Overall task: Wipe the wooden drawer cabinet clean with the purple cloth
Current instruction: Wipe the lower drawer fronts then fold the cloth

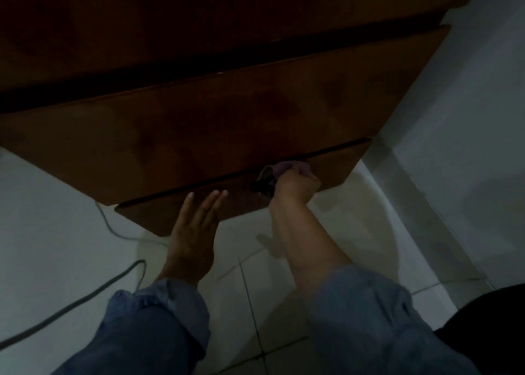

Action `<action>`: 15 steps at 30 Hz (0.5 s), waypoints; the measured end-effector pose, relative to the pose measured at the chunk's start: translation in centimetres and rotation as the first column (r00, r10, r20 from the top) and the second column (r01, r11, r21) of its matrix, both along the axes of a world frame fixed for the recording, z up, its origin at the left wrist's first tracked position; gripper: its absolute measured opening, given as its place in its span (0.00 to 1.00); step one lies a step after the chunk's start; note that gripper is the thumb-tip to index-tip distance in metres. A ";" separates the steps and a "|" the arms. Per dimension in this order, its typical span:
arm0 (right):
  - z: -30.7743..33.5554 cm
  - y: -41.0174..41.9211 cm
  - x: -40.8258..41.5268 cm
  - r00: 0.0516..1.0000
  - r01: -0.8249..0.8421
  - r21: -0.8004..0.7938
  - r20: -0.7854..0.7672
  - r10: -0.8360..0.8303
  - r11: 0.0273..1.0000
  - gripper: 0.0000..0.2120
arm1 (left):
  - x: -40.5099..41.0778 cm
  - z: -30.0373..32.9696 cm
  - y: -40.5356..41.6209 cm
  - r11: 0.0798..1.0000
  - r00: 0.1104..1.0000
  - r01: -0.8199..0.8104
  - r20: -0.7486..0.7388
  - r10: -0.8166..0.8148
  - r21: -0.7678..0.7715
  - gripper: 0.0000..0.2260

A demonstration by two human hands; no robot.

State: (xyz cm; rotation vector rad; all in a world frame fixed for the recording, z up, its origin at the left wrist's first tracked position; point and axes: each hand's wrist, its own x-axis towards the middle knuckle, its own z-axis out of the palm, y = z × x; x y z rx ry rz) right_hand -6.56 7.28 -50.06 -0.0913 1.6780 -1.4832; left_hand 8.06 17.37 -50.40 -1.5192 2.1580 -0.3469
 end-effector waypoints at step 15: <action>-5.2 0.8 2.8 0.652 -0.755 0.326 0.274 0.707 0.570 0.16 | 4.3 -1.9 1.1 0.997 0.996 -0.075 -0.059 0.073 -0.023 0.30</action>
